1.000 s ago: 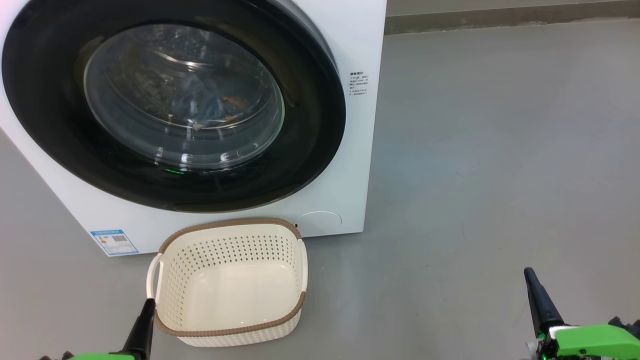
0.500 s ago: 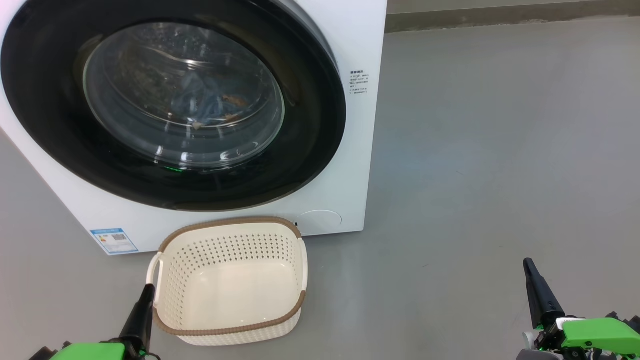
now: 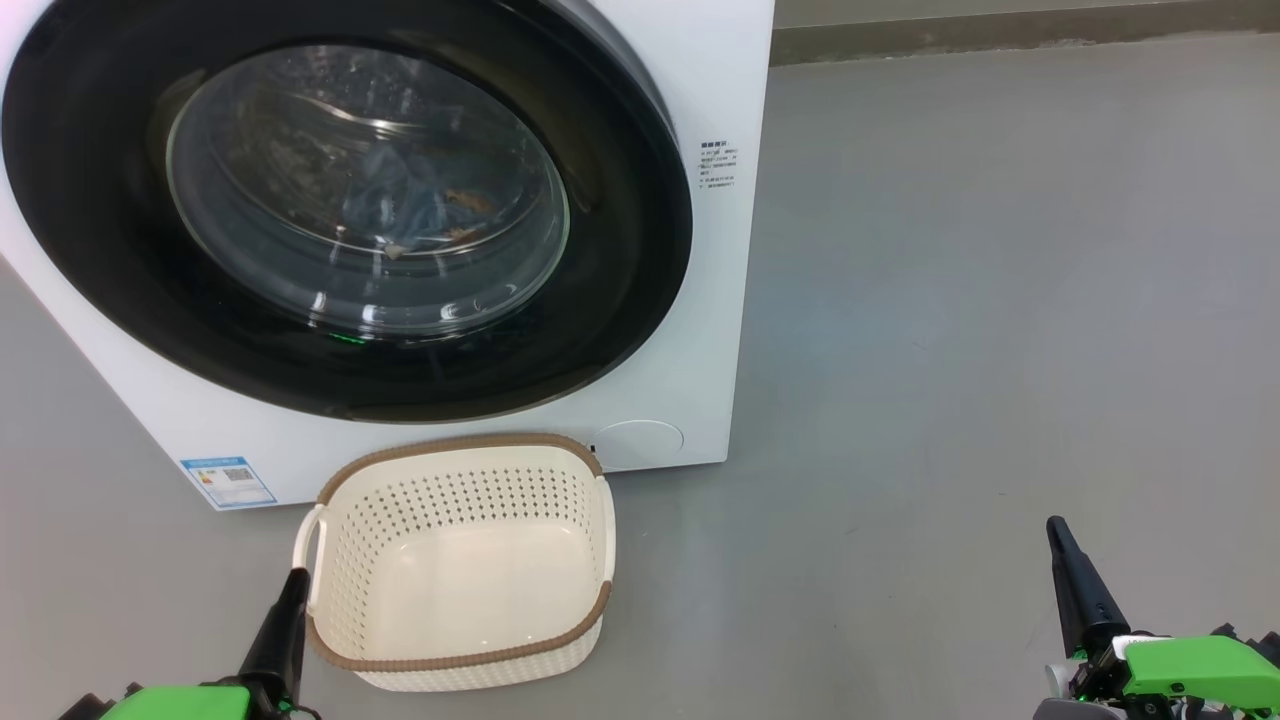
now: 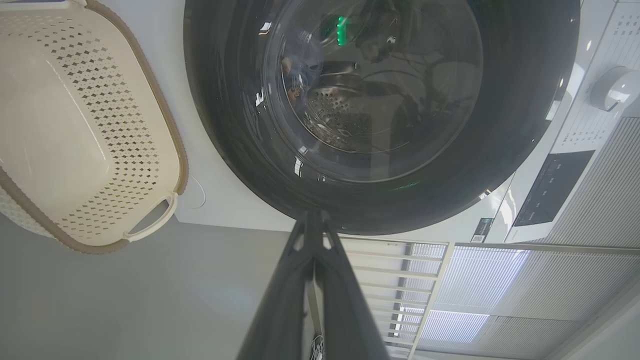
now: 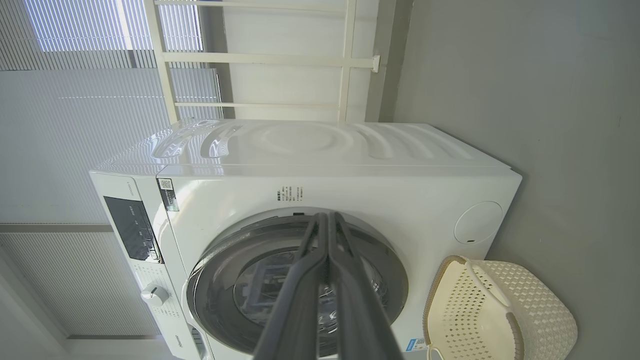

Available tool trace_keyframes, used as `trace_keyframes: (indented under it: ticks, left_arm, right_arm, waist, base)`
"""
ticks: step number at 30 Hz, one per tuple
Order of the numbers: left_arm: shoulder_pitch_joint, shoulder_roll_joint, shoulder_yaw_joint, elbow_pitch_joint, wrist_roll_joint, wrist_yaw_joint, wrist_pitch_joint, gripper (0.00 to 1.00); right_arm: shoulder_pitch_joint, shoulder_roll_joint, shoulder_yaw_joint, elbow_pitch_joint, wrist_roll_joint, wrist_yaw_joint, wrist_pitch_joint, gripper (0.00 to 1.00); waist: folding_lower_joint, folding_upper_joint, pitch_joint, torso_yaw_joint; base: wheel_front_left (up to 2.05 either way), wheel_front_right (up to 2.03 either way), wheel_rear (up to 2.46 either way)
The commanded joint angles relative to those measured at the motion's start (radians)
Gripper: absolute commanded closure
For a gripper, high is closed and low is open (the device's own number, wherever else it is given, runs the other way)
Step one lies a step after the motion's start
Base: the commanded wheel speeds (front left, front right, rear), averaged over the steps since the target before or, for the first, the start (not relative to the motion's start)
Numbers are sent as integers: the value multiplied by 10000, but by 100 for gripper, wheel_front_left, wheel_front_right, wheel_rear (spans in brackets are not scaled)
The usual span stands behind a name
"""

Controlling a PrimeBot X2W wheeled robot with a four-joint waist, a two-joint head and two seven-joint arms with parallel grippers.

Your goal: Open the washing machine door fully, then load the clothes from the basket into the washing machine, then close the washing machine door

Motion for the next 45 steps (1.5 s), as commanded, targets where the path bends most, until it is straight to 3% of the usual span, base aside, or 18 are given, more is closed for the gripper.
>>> trace_keyframes:
  ticks: [1,45]
  left_arm:
    - [-418,258,347,-187,-85,-100,58,100]
    - [-417,258,347,-189,-86,-100,58,100]
  right_arm:
    - [-403,-35,229,-249,103,-11,79,100]
    - [-403,-35,231,-249,104,-11,77,100]
  waist:
    - [0,0,0,0]
    - [0,0,0,0]
  base:
    - [0,0,0]
    - [0,0,0]
